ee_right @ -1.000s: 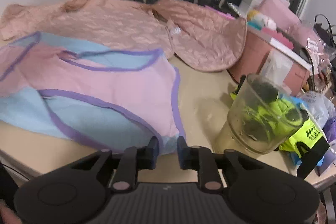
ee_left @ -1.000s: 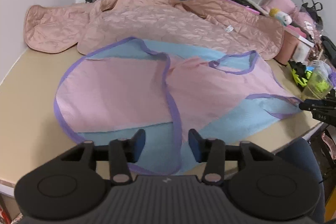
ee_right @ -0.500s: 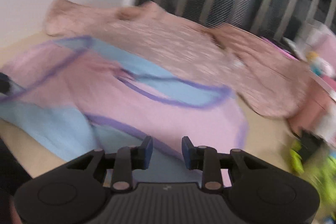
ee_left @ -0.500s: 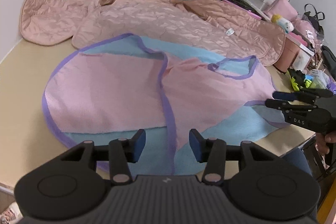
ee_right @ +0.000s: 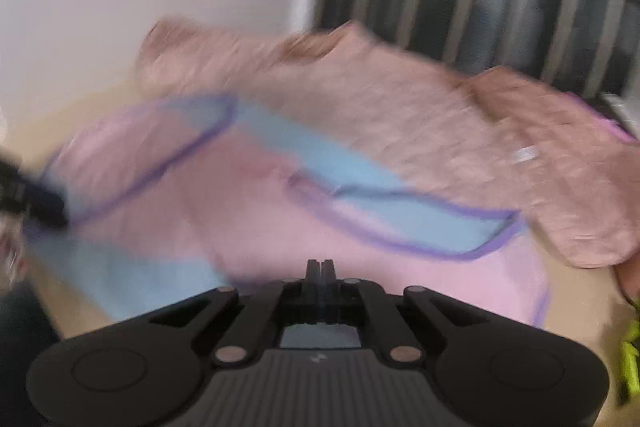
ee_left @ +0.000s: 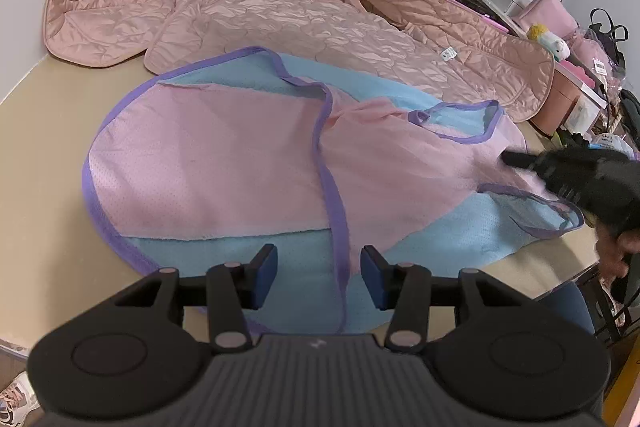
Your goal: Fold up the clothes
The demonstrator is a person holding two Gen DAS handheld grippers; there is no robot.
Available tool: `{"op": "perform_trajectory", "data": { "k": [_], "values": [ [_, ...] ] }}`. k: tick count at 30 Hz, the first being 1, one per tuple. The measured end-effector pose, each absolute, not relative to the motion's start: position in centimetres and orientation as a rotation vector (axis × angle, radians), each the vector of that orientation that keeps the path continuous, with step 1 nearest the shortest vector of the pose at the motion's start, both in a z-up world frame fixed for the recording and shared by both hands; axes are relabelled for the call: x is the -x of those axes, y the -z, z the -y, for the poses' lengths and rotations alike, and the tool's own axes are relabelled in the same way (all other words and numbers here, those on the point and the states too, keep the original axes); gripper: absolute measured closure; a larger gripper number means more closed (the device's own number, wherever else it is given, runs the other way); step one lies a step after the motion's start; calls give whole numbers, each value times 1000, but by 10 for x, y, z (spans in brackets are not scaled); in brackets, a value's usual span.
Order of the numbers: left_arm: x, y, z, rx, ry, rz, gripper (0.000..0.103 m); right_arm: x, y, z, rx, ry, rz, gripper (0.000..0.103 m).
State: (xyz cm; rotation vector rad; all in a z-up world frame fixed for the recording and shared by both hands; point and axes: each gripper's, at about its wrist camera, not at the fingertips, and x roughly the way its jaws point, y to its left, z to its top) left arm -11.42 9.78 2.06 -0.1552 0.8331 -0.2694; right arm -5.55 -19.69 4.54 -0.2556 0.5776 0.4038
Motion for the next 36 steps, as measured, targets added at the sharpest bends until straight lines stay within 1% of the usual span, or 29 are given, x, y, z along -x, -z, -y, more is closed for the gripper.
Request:
{"op": "perform_trajectory", "data": {
  "k": [1, 3, 6, 7, 9, 10, 13, 17, 18, 19, 20, 21, 25, 29, 30, 32, 34, 36],
  "values": [
    [114, -21, -98, 155, 270, -833, 56, 58, -52, 202, 232, -381, -550, 103],
    [114, -21, -97, 153, 274, -834, 55, 60, -57, 210, 205, -385, -562, 103],
    [114, -21, -98, 152, 278, -833, 55, 64, -51, 209, 231, -448, -625, 95],
    [114, -20, -98, 153, 278, -832, 55, 68, -45, 203, 287, -473, -626, 84],
    [115, -20, -99, 157, 279, -831, 55, 76, -33, 187, 432, -479, -601, 75],
    [115, -20, -99, 159, 278, -830, 55, 79, -29, 180, 496, -477, -583, 74],
    [116, -20, -97, 159, 277, -829, 55, 74, -25, 170, 540, -525, -568, 72],
    [116, -20, -97, 163, 278, -826, 54, 57, -26, 169, 471, -584, -596, 70],
    [116, -20, -97, 164, 278, -825, 54, 50, -25, 171, 447, -590, -615, 74],
    [117, -20, -97, 165, 278, -825, 54, 45, -24, 175, 410, -589, -630, 85],
    [117, -20, -97, 165, 278, -825, 54, 40, -24, 178, 369, -587, -643, 100],
    [117, -20, -97, 166, 279, -825, 54, 39, -23, 181, 331, -587, -660, 103],
    [117, -20, -99, 167, 285, -824, 54, 43, -24, 193, 275, -582, -648, 103],
    [117, -20, -100, 164, 287, -824, 54, 42, -36, 206, 175, -485, -581, 102],
    [117, -20, -100, 162, 287, -823, 54, 38, -38, 205, 149, -481, -584, 96],
    [117, -19, -100, 160, 286, -823, 54, 29, -42, 202, 98, -483, -602, 92],
    [117, -19, -100, 162, 285, -822, 54, 24, -38, 186, 145, -479, -618, 63],
    [117, -19, -99, 167, 283, -821, 54, 23, -31, 165, 238, -442, -616, 63]
  ]
}}
